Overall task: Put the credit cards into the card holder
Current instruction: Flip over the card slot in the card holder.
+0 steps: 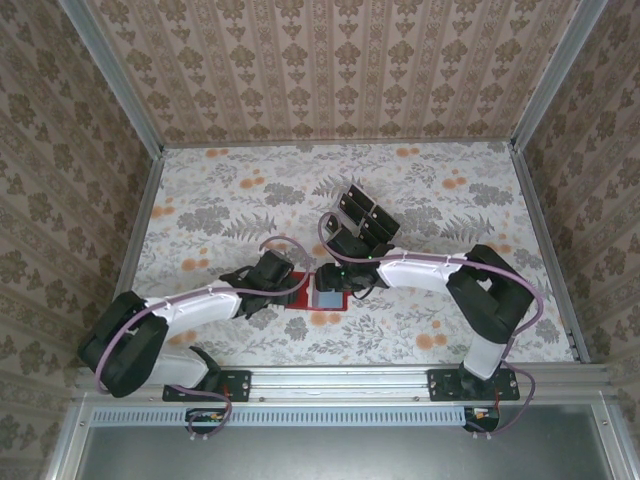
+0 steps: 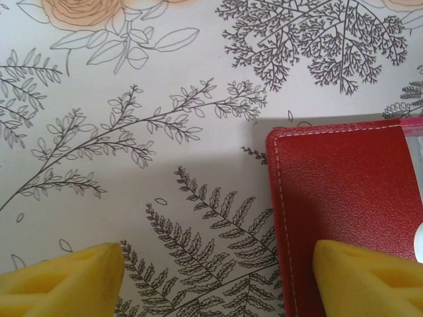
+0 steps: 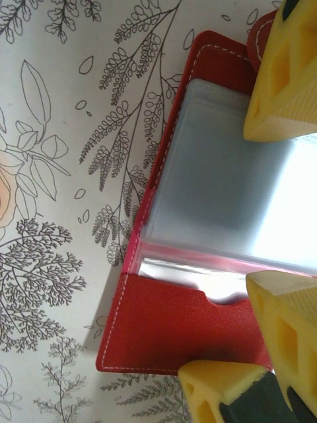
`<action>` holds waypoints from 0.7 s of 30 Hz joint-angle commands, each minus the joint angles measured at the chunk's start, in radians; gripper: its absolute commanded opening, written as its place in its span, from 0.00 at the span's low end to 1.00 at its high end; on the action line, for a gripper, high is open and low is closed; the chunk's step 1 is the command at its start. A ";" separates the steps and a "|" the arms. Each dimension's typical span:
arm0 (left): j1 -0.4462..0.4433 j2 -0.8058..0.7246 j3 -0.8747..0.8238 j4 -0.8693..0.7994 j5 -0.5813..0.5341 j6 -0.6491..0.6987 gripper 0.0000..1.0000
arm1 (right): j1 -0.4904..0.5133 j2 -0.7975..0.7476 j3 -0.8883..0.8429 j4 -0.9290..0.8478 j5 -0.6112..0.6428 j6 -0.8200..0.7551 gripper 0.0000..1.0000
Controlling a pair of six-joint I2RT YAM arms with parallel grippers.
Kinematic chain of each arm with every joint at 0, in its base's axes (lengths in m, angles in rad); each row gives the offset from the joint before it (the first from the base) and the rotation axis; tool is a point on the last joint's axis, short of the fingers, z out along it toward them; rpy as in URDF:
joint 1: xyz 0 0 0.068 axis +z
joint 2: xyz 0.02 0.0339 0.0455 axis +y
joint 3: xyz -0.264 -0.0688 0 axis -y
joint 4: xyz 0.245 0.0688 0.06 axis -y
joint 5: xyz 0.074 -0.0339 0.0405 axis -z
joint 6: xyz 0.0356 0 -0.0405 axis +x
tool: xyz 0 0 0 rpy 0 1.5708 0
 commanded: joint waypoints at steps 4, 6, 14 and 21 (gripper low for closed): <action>-0.010 0.021 -0.033 0.053 -0.012 -0.018 0.77 | -0.007 0.058 0.027 0.000 -0.049 0.005 0.56; -0.012 0.023 -0.041 0.068 -0.007 -0.020 0.77 | -0.007 0.069 0.027 0.019 -0.067 0.019 0.56; -0.016 0.007 -0.063 0.089 -0.002 -0.018 0.77 | -0.008 0.099 0.022 0.118 -0.143 0.092 0.55; -0.013 -0.086 -0.090 0.087 -0.015 -0.013 0.79 | -0.009 0.107 0.005 0.171 -0.162 0.147 0.55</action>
